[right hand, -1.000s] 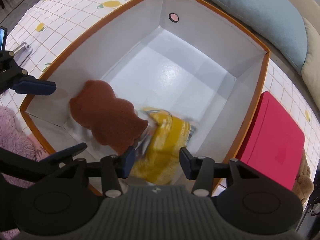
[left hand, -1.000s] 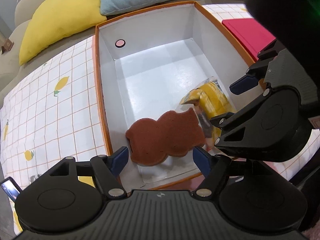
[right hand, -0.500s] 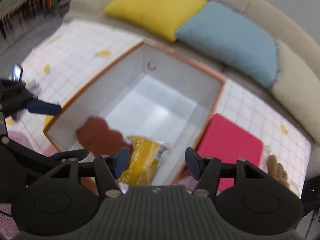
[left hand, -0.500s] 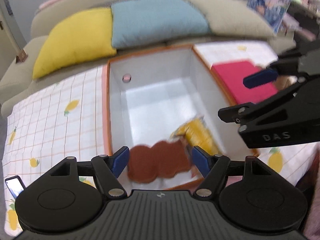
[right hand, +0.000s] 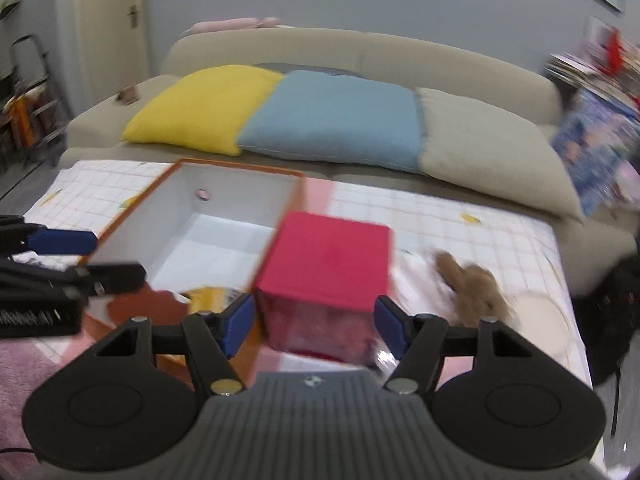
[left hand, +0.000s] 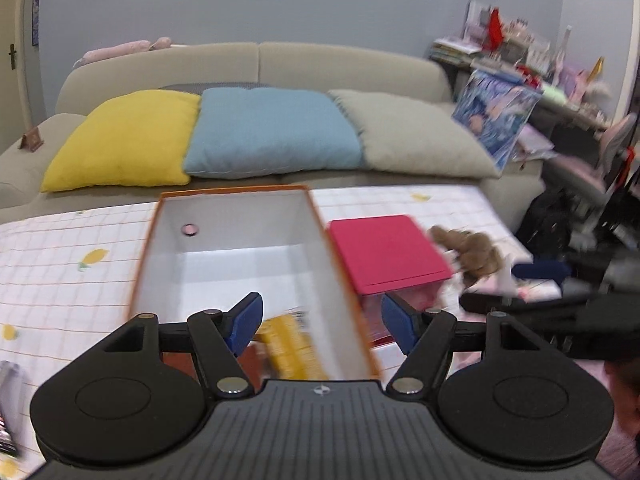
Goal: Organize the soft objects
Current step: 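Move both tools back toward the pile of soft items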
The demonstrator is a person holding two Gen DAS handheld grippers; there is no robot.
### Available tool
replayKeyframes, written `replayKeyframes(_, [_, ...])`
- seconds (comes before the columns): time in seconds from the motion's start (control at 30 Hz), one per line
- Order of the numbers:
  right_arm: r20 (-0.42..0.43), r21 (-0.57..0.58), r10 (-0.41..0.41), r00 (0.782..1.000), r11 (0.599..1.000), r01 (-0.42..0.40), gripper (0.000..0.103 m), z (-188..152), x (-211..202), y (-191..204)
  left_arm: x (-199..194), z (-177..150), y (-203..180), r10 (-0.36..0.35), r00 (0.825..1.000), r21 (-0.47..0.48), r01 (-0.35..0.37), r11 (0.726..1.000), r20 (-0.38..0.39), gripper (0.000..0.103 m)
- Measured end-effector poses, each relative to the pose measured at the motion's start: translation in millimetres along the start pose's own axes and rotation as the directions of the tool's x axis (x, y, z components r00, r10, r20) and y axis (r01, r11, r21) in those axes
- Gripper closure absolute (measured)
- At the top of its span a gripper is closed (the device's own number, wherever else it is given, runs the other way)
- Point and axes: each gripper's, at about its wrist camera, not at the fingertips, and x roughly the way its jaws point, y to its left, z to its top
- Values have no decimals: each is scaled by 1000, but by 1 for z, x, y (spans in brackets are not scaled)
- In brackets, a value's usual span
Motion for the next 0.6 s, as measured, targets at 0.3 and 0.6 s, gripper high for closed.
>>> replayKeyframes(0.3, [-86,95,-142,986,984,150,33,-57,-4,-51,24,-24,-56,-118,990,50,122,991,-79,23])
replayKeyframes(0.6, [-170,255,-187,968,940,227,32,-87,-8,-100,51,-35,-98,-186,966,84,203,976,-178,23])
